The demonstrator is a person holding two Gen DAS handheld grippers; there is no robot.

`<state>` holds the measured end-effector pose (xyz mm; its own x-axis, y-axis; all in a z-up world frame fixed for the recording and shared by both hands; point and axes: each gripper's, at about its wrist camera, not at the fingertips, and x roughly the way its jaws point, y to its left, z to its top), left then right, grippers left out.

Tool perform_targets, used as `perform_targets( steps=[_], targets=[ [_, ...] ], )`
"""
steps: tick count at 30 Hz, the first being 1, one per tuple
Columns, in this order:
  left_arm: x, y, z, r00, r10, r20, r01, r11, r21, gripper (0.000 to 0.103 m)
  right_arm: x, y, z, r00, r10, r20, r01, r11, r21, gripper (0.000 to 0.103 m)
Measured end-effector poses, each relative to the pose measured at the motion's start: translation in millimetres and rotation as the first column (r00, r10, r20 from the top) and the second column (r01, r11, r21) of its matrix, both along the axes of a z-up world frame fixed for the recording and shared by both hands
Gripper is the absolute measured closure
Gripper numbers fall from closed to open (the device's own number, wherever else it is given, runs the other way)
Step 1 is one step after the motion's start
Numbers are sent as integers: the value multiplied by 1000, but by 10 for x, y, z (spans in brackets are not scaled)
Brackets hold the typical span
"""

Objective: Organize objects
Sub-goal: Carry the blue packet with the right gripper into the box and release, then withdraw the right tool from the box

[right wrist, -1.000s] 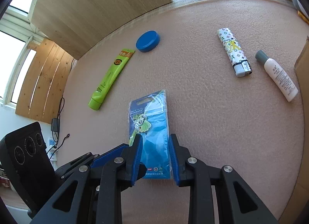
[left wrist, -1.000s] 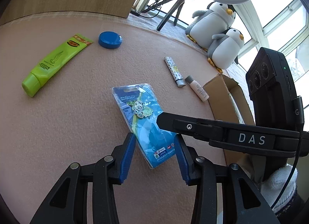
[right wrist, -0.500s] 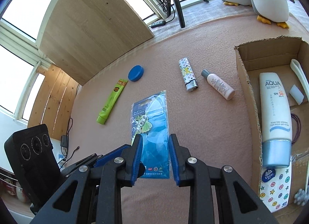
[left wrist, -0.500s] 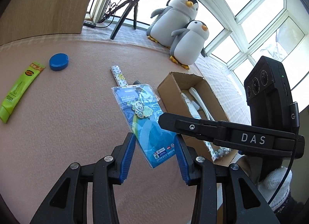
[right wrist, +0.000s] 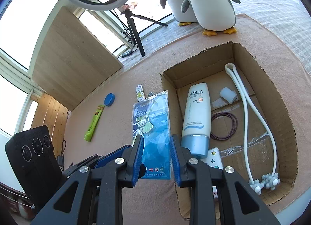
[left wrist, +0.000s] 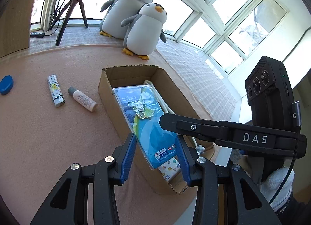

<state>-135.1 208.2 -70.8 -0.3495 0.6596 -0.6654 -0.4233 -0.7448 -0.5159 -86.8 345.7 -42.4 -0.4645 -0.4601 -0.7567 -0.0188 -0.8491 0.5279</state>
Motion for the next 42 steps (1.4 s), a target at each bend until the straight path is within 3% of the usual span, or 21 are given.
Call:
perform_targets(
  steps=[9,18,27,35,37,42],
  targets=[
    [20,444,-29,997,-73,3,73,997,1,59,82,472,-28,996,-83,10,83,997,10,78],
    [-16,452,-39,996,-87,21,86,996,6,59,113,592,-69,995,-103,17,103,995,2,78],
    [4,198,-4,998,-55,9,55,998,-10,59,89,532,-121,993,-112,34,112,994,9,77],
    [14,-199,-5,1000,8,16,-7,999,-32,59,15,295,-99,997,-73,25,73,997,9,62],
    [16,-321,-10,999,29,16,-28,999,-37,59,-12,212,-91,998,-62,21,62,998,12,50],
    [5,-656,-36,996,90,22,-89,995,-51,59,-81,13,-65,999,-33,7,33,999,22,48]
  ],
)
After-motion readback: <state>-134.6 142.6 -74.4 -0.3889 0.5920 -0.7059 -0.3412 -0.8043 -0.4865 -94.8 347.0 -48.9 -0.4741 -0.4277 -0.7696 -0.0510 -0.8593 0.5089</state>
